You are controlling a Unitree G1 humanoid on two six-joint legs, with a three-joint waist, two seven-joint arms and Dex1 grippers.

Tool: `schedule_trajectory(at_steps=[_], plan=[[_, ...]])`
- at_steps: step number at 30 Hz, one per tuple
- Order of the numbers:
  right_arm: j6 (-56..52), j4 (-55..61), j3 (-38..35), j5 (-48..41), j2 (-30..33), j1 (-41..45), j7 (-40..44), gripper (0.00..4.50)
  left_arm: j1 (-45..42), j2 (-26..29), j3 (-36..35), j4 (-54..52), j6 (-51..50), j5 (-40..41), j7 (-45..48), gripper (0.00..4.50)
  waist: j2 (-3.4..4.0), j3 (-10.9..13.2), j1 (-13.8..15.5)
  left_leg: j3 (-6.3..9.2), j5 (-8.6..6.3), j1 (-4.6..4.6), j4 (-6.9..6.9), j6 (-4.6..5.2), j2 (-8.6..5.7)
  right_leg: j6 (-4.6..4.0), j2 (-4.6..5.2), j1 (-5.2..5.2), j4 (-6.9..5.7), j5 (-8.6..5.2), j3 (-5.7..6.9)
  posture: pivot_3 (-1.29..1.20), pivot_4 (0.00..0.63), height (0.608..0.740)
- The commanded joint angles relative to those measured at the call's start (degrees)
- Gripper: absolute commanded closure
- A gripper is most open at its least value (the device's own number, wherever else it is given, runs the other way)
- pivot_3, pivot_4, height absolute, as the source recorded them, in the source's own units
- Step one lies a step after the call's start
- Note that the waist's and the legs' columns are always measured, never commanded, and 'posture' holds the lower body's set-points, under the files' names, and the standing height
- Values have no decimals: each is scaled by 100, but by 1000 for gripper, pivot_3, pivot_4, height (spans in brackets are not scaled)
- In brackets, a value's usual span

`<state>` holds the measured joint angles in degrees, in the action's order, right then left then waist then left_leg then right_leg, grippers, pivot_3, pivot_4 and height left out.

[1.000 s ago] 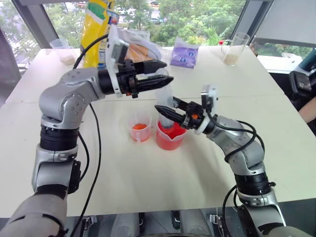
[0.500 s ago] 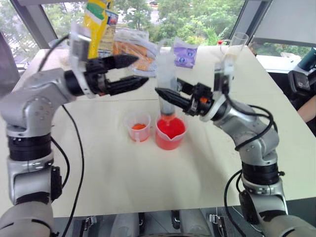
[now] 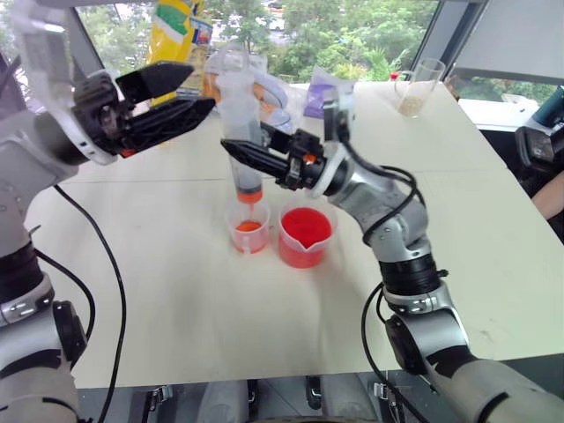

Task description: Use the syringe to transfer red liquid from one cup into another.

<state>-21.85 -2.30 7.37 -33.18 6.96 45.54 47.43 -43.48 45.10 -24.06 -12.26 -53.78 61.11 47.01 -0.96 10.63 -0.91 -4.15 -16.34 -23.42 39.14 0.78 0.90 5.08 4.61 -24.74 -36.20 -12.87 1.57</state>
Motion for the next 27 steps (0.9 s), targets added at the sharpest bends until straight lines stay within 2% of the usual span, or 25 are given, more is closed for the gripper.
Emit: schedule_trajectory(at_steps=[1,6,11,17,20,27], plan=[[513,-229,82,285,-135,-42,184,3112,-76,108,-252,-228,-102,421,-273,72,0,0,3,0,0,0,0,0,-1,0,2,0,0,0,0,0,150,740],[631,-313,121,429,-196,-169,280,3112,-17,94,-66,-368,-85,558,-424,72,0,0,-9,0,4,1,0,-9,-2,0,3,0,0,1,0,0,150,740],[601,-243,130,486,-242,-238,279,3112,107,21,492,-406,137,37,-419,72,1,0,-13,-1,6,4,-1,-12,-1,-1,1,0,-2,1,0,0,150,740],[594,-223,123,525,-260,-219,263,3112,122,-101,799,-285,355,-322,-383,72,1,0,-11,-2,5,3,-2,-11,-1,-2,1,0,-2,2,0,0,150,740],[589,-213,116,542,-257,-217,265,3112,119,-144,805,-261,389,-345,-374,932,1,0,-11,-2,5,3,-2,-10,-1,-2,1,0,-2,2,0,0,150,740],[567,-183,132,569,-253,-232,279,3112,88,-168,787,-238,409,-280,-377,4463,1,0,-12,-2,4,3,-2,-9,-1,-2,1,0,-2,2,0,0,150,740]])
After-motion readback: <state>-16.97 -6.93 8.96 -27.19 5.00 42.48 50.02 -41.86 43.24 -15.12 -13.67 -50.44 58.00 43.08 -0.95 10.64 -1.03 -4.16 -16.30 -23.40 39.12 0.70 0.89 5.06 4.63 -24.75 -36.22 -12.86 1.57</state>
